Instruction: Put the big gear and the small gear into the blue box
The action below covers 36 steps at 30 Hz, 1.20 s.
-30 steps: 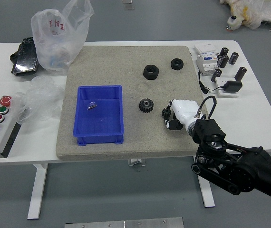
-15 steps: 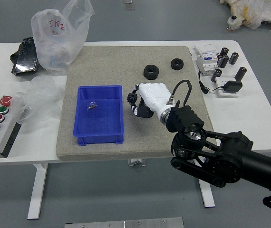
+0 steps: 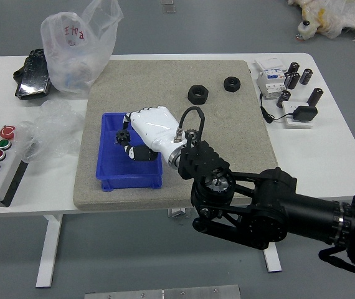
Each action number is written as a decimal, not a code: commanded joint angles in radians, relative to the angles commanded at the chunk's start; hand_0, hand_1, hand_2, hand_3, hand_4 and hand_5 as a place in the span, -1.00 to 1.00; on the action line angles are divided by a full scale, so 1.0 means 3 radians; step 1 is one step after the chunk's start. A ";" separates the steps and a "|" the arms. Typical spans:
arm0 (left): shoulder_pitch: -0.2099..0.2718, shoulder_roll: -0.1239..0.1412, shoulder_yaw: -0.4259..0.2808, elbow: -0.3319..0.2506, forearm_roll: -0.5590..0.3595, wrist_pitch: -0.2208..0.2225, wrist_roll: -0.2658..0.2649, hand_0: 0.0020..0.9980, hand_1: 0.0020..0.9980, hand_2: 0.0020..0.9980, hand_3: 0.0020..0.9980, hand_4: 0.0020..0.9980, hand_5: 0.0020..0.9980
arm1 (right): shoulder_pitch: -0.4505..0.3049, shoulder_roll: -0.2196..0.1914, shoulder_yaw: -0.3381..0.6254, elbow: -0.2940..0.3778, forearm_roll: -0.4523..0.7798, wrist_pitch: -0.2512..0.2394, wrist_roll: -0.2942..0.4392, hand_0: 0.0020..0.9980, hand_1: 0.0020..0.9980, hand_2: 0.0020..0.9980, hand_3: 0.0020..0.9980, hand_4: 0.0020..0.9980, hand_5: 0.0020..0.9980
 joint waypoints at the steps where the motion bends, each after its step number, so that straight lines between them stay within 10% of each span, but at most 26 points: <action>1: 0.0000 0.0000 -0.0001 0.0000 0.0001 -0.0001 0.0001 0.42 0.08 0.10 0.38 0.42 0.08 | -0.0002 0.0003 -0.0009 -0.0010 -0.0003 0.0011 -0.0003 0.12 0.76 0.88 0.85 0.62 -0.14; 17: 0.0001 -0.0011 -0.0002 -0.0005 0.0003 -0.0009 0.0008 0.42 0.08 0.10 0.38 0.42 0.08 | -0.0008 -0.0235 0.0528 -0.0475 0.0301 -0.0160 0.0132 0.04 0.69 0.76 0.77 0.69 -0.15; 29: -0.0018 0.0009 -0.0003 -0.0001 0.0017 -0.0010 -0.0008 0.42 0.08 0.10 0.38 0.42 0.08 | 0.0100 -0.0213 0.0317 -0.1026 0.0627 0.0053 0.0180 0.04 0.71 0.82 0.82 0.73 -0.20; 30: -0.0018 0.0008 -0.0005 0.0000 0.0020 -0.0011 -0.0007 0.42 0.08 0.10 0.37 0.42 0.08 | 0.0108 -0.0204 0.0291 -0.1052 0.0651 0.0078 0.0190 0.06 0.73 0.86 0.88 1.00 0.22; 36: -0.0017 0.0008 -0.0010 0.0000 0.0028 -0.0012 -0.0007 0.42 0.08 0.10 0.37 0.42 0.08 | 0.0142 -0.0162 0.0119 -0.1222 0.0817 0.0187 0.0244 0.05 0.73 0.85 0.87 1.00 0.27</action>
